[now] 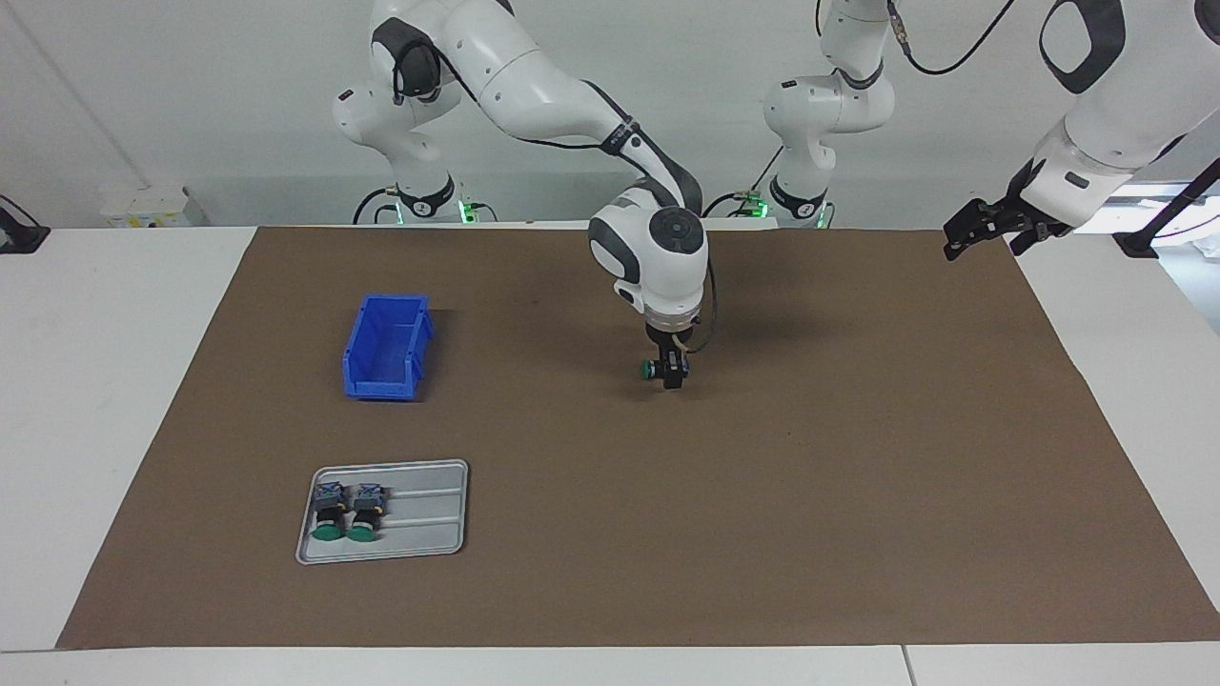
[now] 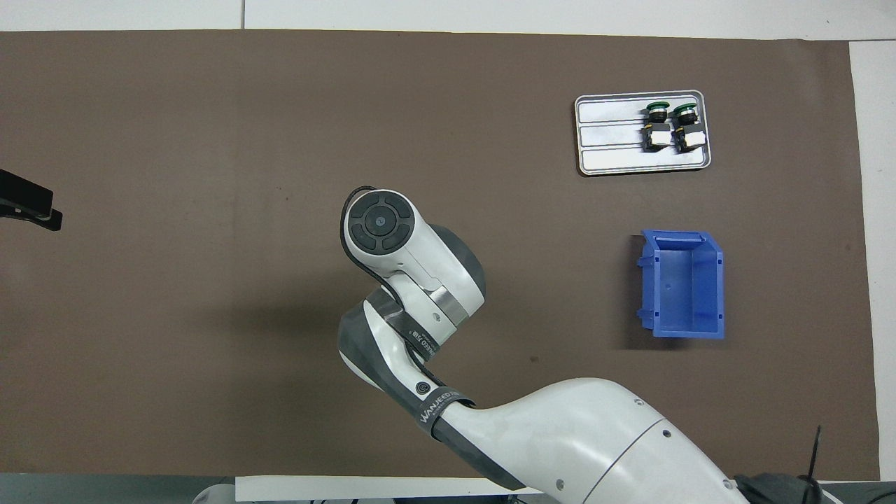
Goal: Place and press button with both arms
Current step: 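Carry the green button to the table middle and release it, then withdraw the right gripper while the left gripper approaches the button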
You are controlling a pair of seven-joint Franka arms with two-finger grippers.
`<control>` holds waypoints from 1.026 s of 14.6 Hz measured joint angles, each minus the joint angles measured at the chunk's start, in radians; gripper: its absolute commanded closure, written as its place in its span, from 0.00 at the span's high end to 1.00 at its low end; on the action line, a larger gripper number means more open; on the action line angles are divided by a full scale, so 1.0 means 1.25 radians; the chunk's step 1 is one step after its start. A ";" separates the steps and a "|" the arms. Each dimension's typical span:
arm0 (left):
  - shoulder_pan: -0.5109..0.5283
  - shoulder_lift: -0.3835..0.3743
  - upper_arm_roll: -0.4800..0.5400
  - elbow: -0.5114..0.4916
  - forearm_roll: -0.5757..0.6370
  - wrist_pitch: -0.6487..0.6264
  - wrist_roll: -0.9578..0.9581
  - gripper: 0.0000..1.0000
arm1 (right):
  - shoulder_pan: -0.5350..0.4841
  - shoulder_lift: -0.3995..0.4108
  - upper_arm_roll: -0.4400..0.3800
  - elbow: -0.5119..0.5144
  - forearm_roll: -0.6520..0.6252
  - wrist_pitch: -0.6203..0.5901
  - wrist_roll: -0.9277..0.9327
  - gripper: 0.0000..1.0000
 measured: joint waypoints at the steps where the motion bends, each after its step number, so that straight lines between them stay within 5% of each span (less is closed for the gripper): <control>1: 0.000 0.000 0.000 -0.001 0.000 0.000 -0.004 1.00 | -0.015 -0.019 -0.002 0.008 -0.002 -0.028 -0.050 0.98; 5: -0.018 -0.013 -0.006 -0.033 -0.001 0.026 -0.178 1.00 | -0.131 -0.134 -0.004 0.008 -0.003 -0.161 -0.351 0.98; 15: -0.216 -0.065 -0.020 -0.207 -0.031 0.187 -0.808 1.00 | -0.422 -0.346 -0.006 -0.012 -0.003 -0.414 -1.192 0.98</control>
